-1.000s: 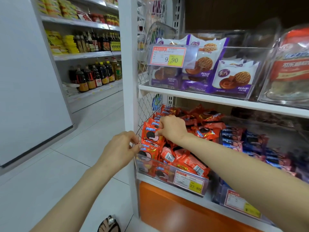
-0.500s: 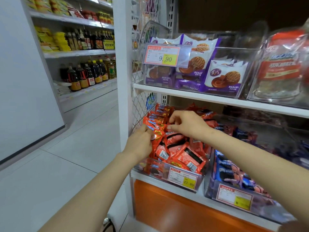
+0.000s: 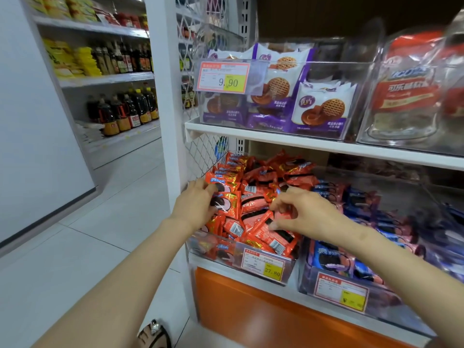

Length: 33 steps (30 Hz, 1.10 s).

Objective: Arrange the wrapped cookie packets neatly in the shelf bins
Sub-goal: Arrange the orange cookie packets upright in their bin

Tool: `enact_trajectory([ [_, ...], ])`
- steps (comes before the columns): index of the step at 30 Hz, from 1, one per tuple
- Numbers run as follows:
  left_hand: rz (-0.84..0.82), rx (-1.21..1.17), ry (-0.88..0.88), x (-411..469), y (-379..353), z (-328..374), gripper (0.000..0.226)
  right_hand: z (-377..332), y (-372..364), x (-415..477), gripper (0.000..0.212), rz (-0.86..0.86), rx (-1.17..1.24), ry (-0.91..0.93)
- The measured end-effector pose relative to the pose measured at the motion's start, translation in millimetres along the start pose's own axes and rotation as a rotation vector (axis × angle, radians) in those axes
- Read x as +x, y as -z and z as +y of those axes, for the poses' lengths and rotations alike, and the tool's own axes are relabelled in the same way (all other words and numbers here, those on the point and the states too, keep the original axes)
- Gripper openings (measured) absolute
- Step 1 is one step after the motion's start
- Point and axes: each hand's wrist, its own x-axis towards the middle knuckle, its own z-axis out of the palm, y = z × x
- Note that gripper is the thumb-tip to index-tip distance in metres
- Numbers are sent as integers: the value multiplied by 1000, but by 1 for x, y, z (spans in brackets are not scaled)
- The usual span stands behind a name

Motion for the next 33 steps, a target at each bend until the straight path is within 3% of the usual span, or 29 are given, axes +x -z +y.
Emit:
enact_trajectory([
  [8,43,313,-121,13,11,0,50,-4,-6,-2,64,-30,-146,-9],
  [14,123,441,-117,14,16,-3,48,-4,-8,-3,62,-17,-146,-3],
  [17,250,448,-154,18,14,-7,42,-6,-8,-5,57,9,-147,9],
  [24,-13,175,-52,19,15,-2,43,-5,-5,-3,41,21,-14,21],
  [28,21,197,-117,23,14,3,61,-4,-6,-1,39,2,4,17],
  [33,27,292,-83,28,9,-1,59,-2,-6,0,42,-27,41,3],
])
